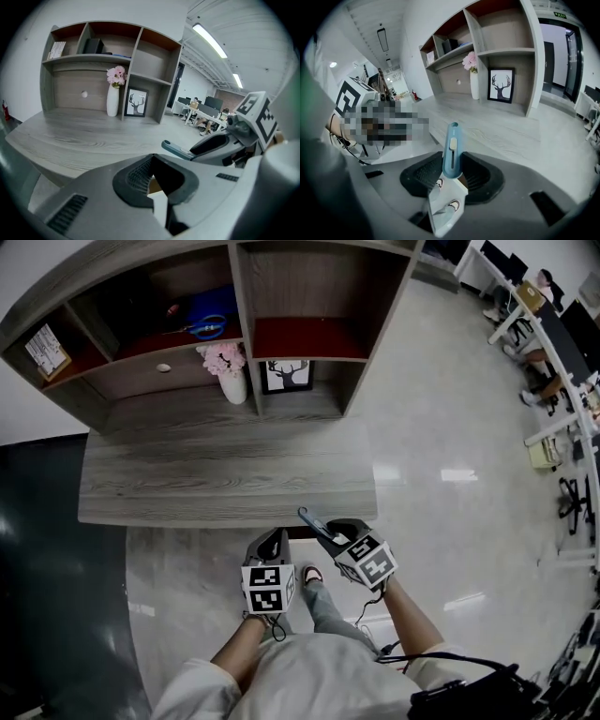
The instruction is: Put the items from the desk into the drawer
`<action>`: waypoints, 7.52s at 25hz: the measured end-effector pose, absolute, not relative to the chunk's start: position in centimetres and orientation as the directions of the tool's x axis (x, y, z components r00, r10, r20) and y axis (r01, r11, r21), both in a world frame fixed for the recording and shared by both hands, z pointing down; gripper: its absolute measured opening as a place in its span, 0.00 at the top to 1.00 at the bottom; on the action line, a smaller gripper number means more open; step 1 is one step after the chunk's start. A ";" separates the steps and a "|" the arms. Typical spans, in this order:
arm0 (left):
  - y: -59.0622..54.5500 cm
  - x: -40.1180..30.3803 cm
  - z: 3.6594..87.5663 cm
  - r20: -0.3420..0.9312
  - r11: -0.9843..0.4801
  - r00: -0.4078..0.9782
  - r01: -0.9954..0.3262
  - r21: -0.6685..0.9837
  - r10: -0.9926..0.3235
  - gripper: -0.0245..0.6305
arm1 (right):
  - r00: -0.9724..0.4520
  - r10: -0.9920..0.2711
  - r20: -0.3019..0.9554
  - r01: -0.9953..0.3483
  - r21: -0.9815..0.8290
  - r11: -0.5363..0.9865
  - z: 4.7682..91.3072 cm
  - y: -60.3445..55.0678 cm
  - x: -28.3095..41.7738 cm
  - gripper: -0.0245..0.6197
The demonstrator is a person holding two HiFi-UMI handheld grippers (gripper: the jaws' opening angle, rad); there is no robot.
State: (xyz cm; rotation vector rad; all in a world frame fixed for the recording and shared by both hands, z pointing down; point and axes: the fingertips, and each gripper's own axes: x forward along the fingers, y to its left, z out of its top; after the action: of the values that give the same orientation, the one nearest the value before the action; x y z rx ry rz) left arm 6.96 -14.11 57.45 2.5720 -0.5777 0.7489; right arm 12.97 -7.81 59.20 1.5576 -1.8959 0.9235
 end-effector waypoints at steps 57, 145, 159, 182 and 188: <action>-13.0 4.1 66.9 0.696 -0.805 0.688 -0.523 0.281 -0.204 0.96 | -0.151 -0.431 0.890 -0.939 -0.266 -0.218 72.2 -7.7 12.1 0.76; -20.2 13.5 40.7 0.258 -0.913 0.911 -0.371 0.170 -0.322 0.96 | 0.386 -0.870 0.307 -0.895 -0.105 -0.434 41.2 -13.4 22.5 0.96; -20.1 13.6 42.5 0.290 -0.903 0.907 -0.372 0.215 -0.305 0.96 | 0.374 -0.862 0.342 -0.891 -0.125 -0.437 43.0 -13.6 22.0 0.96; -19.8 13.9 43.5 0.310 -0.901 0.905 -0.368 0.228 -0.291 0.96 | 0.367 -0.859 0.357 -0.905 -0.079 -0.419 43.3 -13.2 21.9 0.96; -19.9 13.9 43.3 0.302 -0.901 0.906 -0.371 0.225 -0.297 0.96 | 0.365 -0.863 0.348 -0.910 -0.062 -0.410 43.1 -13.3 21.6 0.96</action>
State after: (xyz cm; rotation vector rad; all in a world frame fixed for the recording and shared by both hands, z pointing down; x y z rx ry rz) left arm 13.91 -19.91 43.26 2.7915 -0.4991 0.3799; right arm 21.58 -13.32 43.05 2.4765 -1.6198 0.4971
